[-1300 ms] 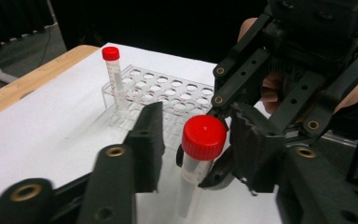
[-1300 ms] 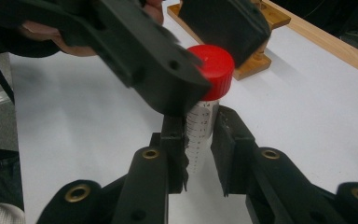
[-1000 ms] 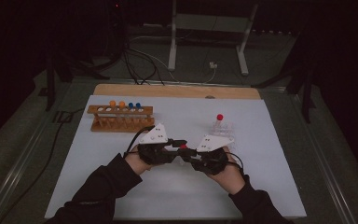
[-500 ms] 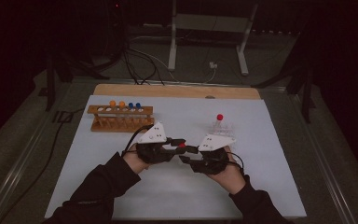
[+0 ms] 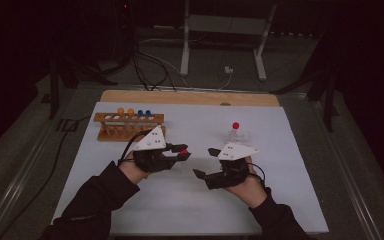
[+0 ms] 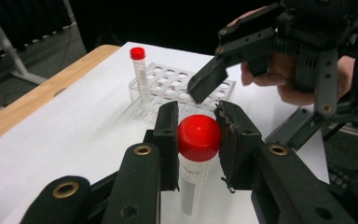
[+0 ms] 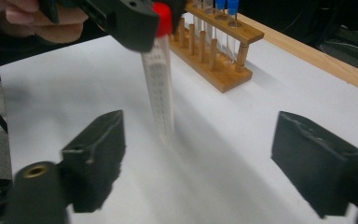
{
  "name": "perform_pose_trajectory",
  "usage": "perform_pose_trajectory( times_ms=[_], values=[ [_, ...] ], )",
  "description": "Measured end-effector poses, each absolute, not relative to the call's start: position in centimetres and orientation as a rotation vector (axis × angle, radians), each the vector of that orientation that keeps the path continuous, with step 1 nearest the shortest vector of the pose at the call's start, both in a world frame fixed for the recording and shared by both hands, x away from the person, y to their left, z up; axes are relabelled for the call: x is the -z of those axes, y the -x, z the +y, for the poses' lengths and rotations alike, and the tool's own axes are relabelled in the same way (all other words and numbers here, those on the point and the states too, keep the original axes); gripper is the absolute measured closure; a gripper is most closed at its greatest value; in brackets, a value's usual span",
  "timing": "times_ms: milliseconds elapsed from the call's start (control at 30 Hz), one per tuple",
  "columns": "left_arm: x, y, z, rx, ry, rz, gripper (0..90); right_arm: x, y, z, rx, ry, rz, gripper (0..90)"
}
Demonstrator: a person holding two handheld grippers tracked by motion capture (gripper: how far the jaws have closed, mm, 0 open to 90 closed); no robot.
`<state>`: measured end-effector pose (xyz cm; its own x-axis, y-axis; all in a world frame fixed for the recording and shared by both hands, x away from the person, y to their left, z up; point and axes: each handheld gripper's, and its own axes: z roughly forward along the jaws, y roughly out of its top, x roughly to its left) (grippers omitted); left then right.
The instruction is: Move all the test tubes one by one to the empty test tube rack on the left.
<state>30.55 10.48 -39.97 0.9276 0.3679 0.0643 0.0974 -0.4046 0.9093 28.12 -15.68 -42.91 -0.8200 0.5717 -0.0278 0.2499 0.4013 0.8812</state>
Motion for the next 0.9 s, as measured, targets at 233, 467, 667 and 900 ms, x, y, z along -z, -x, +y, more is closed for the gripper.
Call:
perform_pose_trajectory(
  times_ms=[233,467,667,900],
  values=[
    [39.5,-30.7,12.5,-0.347,-1.979,0.377,71.9,42.6,-28.2,-16.2,-1.401,-0.731,2.328,2.9],
    [38.9,-31.1,14.5,-0.397,-1.966,0.435,71.9,42.6,-28.2,-16.5,-1.413,-0.719,2.327,0.0],
    [38.4,-31.7,16.5,-0.445,-1.953,0.490,71.8,42.3,-27.9,-16.5,-1.439,-0.699,2.316,0.0],
    [37.7,-32.5,19.1,-0.524,-1.929,0.565,71.9,42.3,-27.9,-16.5,-1.450,-0.686,2.321,0.0]
  ],
)
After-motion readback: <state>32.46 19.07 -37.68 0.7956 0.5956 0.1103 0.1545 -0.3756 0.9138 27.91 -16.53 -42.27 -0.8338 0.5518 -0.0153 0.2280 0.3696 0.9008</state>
